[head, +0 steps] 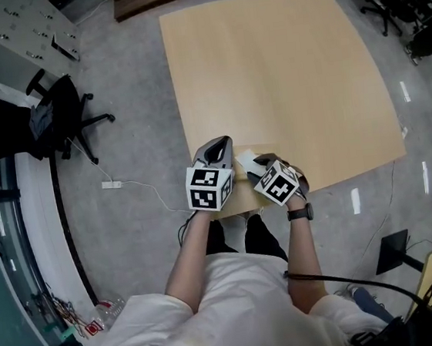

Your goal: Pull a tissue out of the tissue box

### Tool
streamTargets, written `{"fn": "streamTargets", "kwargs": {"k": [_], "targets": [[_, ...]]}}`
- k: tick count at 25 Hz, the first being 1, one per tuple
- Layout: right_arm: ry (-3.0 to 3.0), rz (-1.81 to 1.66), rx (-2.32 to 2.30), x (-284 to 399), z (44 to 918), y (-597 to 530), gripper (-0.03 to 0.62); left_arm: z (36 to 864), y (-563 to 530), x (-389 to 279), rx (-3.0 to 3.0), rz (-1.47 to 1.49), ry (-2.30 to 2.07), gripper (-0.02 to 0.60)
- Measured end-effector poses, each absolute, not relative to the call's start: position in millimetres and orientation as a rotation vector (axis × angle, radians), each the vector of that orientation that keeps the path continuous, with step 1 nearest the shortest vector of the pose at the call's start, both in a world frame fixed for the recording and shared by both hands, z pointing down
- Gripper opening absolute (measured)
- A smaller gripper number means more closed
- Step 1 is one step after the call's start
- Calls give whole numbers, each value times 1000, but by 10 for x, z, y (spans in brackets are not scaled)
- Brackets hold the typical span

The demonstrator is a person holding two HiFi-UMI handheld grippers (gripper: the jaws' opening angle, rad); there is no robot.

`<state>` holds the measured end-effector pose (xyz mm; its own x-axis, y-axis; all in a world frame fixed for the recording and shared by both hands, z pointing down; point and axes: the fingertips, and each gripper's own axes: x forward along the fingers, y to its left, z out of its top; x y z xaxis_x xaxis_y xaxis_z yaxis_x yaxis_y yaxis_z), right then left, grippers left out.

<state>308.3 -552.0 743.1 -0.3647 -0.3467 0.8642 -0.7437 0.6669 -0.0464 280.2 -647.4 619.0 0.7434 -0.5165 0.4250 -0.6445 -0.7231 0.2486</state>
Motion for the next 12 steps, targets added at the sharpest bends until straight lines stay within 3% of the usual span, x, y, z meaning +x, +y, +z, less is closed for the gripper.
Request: {"fn": "streamTargets", "kwargs": {"k": [8,12], "targets": [[-1893,576,885,3159,7618,-5502,139,6401,-6532,2823,2540,502,-865,0],[-1897,551,935,3207,7532,-5595,18,6421,-6592,2771,2536,506,-860,0]]}}
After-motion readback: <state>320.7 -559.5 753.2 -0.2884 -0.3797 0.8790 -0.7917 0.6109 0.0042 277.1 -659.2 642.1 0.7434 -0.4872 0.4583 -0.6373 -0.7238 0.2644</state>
